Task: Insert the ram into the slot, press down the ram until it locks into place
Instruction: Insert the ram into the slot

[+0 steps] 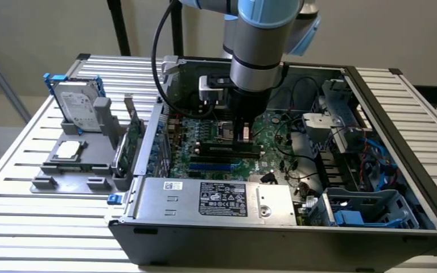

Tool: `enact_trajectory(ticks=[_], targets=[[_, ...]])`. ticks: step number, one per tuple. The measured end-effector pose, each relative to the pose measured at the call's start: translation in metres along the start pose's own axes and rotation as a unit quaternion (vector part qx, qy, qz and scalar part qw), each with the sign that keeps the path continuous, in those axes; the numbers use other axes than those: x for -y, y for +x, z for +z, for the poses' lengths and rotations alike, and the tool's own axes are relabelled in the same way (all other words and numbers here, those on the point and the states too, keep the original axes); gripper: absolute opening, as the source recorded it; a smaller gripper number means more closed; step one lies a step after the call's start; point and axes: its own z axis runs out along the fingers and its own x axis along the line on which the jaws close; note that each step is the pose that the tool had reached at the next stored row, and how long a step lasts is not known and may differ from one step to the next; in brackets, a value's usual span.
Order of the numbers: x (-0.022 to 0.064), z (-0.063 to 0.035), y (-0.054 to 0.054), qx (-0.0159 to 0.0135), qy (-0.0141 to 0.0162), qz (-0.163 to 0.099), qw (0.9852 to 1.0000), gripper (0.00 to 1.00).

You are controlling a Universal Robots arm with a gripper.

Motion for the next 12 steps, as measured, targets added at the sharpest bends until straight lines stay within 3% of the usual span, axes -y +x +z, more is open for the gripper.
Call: enact_trajectory(ticks=[10,12], targets=[[0.0001,0.0029,-0.0004,-0.0001,0.0,0.0,1.0,0.13],[0.0001,0.0031,-0.0004,0.0,0.0,0.0,1.0,0.2]])
